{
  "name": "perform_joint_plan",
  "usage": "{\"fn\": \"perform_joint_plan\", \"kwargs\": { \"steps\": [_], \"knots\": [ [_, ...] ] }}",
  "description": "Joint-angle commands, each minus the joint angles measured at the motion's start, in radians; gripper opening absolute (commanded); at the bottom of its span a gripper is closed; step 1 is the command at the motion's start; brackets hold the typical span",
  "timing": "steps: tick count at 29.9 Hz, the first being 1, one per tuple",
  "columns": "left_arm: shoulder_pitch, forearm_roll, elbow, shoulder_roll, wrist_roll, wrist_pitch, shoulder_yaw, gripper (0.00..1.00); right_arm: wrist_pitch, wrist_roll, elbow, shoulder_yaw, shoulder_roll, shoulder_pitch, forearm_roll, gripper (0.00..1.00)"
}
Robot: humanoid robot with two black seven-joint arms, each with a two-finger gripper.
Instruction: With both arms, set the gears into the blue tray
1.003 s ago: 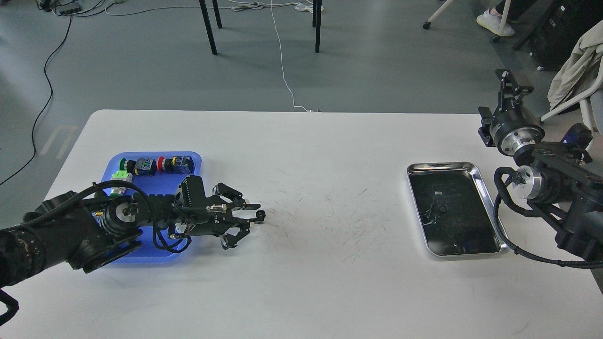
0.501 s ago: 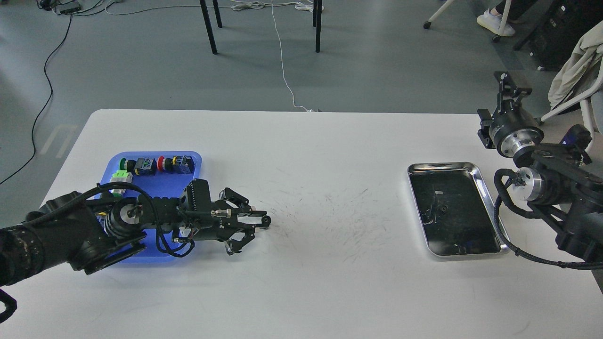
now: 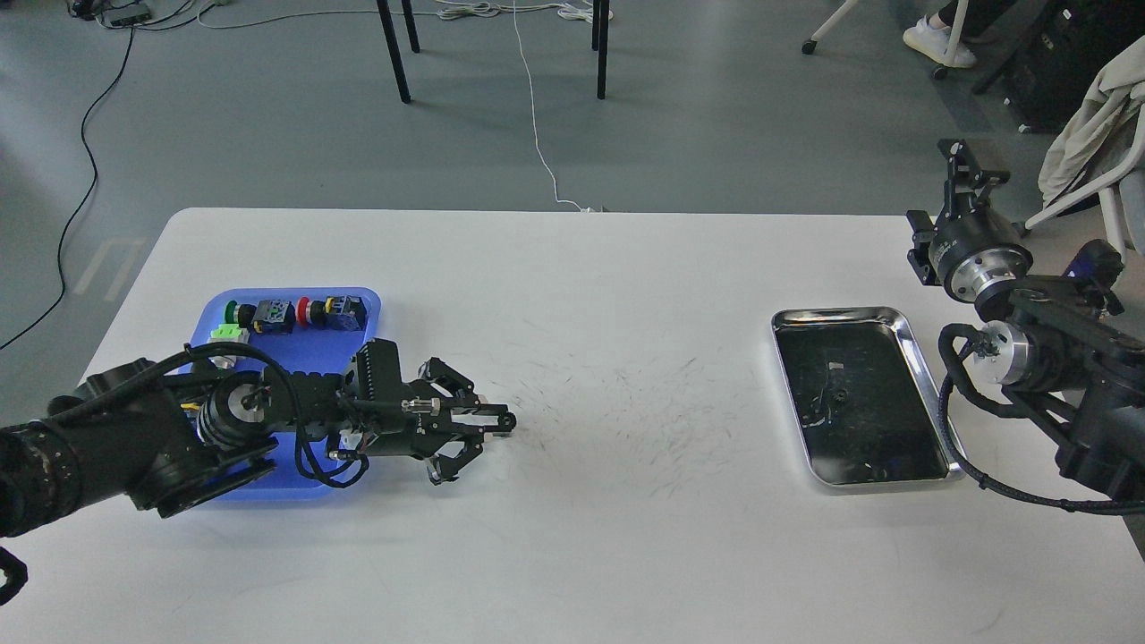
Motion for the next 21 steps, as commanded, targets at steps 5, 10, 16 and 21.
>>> {"fn": "perform_joint_plan", "kwargs": {
  "steps": [5, 10, 16, 21],
  "knots": [
    [-0.033, 0.0, -0.079, 0.068, 0.001, -0.002, -0.005, 0.08, 0.0, 0.0, 0.0, 0.0, 0.0, 0.0, 0.0, 0.96],
    [-0.056, 0.0, -0.118, 0.112, 0.001, -0.007, -0.01, 0.08, 0.0, 0.0, 0.001, 0.0, 0.002, 0.0, -0.001, 0.96],
    [-0.102, 0.0, -0.133, 0.183, 0.001, -0.007, -0.007, 0.08, 0.002, 0.0, 0.004, 0.0, 0.0, 0.0, -0.001, 0.96],
    [-0.122, 0.0, -0.123, 0.256, 0.001, -0.005, -0.008, 0.09, 0.002, 0.0, 0.004, 0.003, -0.003, 0.0, -0.001, 0.96]
  ]
}}
